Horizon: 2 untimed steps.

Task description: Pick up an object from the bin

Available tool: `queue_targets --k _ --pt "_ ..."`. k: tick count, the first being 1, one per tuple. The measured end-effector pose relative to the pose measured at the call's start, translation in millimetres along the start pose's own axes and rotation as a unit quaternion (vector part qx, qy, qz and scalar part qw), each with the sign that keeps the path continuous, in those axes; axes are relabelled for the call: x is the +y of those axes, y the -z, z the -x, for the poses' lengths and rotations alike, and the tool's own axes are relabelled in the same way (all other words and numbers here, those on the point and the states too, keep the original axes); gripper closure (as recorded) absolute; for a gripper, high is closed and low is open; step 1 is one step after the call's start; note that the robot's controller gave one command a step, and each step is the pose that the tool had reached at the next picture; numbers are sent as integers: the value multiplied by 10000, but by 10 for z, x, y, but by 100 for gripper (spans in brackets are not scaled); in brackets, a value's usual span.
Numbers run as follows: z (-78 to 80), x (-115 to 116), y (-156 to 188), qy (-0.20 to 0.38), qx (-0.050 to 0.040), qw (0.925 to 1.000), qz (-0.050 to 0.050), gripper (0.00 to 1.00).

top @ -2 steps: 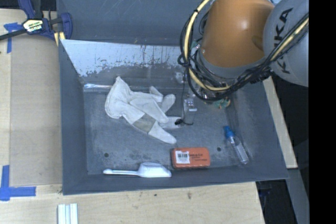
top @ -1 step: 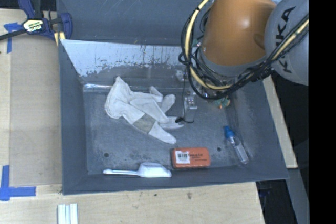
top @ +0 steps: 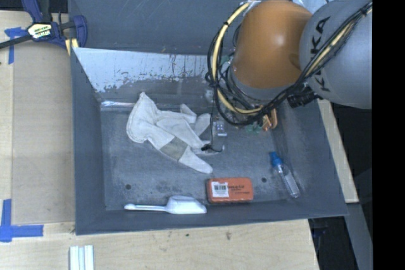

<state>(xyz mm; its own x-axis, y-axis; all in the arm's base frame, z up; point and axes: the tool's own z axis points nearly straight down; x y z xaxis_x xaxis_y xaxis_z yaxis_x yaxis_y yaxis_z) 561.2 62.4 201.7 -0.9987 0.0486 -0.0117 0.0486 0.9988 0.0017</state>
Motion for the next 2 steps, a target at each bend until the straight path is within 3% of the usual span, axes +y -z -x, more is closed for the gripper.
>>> queue_targets --k 1,2 --pt "24 41 -304 245 69 9997 -10 0" --pt "117 84 -579 -17 35 10000 -4 0"
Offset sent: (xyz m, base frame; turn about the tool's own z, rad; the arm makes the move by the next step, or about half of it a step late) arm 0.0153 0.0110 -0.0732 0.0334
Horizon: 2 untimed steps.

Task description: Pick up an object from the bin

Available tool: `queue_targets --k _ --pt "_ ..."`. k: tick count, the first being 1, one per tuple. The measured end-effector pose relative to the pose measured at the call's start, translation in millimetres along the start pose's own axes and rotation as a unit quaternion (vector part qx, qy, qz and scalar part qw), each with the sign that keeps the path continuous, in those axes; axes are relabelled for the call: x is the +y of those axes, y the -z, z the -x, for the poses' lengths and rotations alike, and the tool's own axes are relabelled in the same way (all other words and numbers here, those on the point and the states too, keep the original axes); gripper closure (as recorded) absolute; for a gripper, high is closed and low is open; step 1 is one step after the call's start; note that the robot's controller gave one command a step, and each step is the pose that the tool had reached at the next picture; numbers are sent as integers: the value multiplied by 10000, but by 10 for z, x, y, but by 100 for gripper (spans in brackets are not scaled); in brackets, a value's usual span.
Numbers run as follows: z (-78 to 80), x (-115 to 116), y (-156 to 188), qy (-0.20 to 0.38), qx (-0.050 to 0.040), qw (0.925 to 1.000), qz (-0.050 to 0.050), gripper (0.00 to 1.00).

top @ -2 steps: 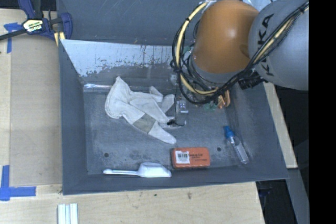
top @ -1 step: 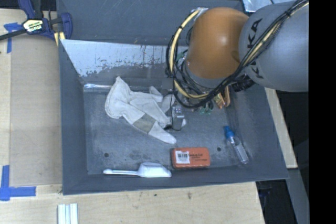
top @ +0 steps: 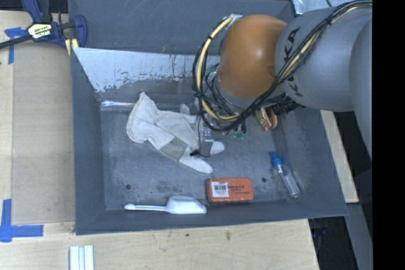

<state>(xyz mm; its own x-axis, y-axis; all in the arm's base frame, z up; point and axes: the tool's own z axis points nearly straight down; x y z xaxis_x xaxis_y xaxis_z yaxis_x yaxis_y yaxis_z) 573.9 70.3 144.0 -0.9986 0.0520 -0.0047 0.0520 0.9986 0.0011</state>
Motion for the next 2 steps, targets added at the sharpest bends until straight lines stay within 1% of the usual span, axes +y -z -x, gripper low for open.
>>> queue_targets --k 1,2 --pt "-31 -61 -459 -167 -5 9999 -2 0" --pt "46 -122 -698 -958 -23 9954 10 100"
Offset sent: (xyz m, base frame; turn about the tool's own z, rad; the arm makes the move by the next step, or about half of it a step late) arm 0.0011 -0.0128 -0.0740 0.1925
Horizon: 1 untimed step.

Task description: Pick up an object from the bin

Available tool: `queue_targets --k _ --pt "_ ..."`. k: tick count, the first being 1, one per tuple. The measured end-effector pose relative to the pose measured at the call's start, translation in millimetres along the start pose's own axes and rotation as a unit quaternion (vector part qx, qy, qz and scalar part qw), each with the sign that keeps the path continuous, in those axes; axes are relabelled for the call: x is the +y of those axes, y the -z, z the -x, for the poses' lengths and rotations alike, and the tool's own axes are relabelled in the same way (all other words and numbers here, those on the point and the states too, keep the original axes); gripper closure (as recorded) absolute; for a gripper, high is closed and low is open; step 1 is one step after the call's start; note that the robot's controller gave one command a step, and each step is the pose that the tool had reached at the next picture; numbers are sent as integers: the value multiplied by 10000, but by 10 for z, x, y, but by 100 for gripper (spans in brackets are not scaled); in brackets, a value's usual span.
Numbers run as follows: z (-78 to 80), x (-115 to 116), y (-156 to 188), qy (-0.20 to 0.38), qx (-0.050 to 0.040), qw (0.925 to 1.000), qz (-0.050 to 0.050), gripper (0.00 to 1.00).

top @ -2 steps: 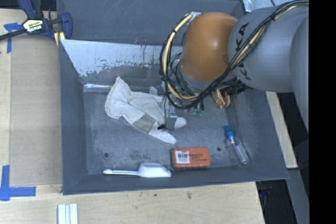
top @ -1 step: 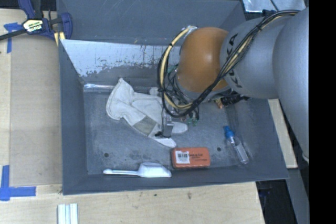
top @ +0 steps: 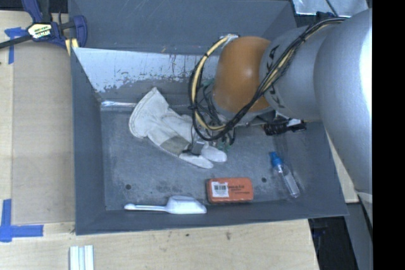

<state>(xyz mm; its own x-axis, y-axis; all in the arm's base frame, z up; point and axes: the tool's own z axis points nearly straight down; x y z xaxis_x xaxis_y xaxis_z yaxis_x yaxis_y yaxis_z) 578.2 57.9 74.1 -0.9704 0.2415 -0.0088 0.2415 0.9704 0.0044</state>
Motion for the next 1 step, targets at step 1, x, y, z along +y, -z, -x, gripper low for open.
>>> queue_targets --k 1 --pt "0 0 0 -1 0 10000 0 100"
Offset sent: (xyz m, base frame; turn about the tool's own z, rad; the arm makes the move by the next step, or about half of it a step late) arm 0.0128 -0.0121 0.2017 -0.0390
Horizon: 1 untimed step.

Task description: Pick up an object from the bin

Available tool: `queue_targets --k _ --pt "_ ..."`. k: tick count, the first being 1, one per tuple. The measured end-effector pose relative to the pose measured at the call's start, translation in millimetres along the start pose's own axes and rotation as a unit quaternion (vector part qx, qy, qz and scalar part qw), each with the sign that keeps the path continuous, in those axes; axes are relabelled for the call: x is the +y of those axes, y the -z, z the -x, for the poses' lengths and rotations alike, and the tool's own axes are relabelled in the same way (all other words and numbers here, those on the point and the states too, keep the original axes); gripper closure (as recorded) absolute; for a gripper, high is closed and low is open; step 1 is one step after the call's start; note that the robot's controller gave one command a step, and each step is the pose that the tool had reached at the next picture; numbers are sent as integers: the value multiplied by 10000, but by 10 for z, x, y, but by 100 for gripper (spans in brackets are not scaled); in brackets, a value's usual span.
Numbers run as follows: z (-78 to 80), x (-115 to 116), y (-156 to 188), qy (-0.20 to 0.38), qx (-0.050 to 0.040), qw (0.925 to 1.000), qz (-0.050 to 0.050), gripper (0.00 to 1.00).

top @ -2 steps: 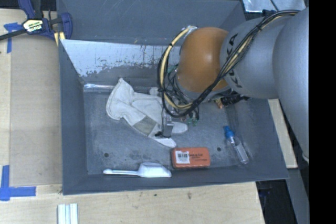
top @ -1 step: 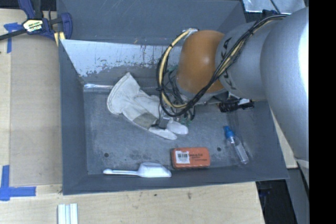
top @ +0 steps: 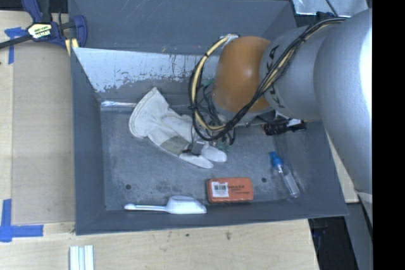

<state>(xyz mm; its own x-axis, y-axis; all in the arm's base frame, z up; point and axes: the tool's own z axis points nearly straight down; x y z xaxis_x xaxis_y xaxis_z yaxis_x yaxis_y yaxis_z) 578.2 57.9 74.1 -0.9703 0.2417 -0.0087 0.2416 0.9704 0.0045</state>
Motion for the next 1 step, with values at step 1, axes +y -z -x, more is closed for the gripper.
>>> queue_targets --k 1 --pt "171 -74 1977 196 39 9998 -19 100"
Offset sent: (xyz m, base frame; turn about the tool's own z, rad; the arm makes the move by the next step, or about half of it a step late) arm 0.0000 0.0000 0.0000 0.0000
